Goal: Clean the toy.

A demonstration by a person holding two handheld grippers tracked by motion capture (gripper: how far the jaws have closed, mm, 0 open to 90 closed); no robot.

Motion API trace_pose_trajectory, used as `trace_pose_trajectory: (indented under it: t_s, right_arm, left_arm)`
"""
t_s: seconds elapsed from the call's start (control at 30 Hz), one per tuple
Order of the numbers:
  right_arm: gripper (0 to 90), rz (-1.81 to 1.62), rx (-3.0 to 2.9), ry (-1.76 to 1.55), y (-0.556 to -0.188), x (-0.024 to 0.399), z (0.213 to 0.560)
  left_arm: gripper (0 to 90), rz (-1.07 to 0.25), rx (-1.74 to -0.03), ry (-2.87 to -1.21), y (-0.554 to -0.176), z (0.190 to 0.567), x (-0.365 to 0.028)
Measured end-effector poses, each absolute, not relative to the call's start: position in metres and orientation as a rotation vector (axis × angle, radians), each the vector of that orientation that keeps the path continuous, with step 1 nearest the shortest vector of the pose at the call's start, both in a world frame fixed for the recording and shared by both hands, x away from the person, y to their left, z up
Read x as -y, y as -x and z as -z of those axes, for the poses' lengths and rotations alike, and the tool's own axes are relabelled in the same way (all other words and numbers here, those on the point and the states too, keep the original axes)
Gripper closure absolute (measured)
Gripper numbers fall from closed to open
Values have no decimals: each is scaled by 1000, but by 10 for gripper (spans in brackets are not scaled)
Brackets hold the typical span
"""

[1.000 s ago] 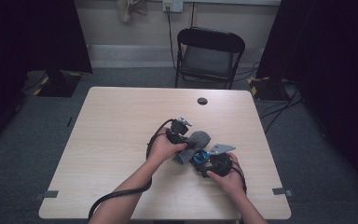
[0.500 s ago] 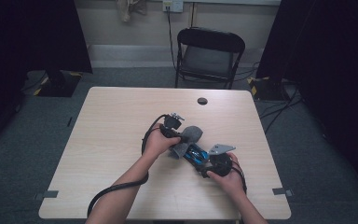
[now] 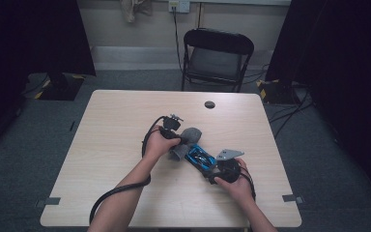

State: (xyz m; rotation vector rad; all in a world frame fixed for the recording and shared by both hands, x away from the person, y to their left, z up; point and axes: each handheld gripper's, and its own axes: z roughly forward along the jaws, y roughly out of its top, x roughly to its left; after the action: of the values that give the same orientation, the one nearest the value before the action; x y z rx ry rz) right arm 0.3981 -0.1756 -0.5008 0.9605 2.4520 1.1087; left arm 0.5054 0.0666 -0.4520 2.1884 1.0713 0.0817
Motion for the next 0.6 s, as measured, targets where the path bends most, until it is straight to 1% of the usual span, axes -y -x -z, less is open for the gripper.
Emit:
trace_pose_trajectory:
  t_s: [0.37,0.5,0.6]
  right_arm:
    - [253,-1109,-2451,-963,-398,176,501]
    - [253,-1108,-2452,-960,-398,176,501]
    - [252,-1108,-2452,-960,-398,176,501]
  left_arm:
    - [717,-90,-1129,-2172,-513,457,-77]
    - [717,-93,-1131,-2173,-512,456,-81]
    - [717,-89,-1097,-2171,-507,450,-81]
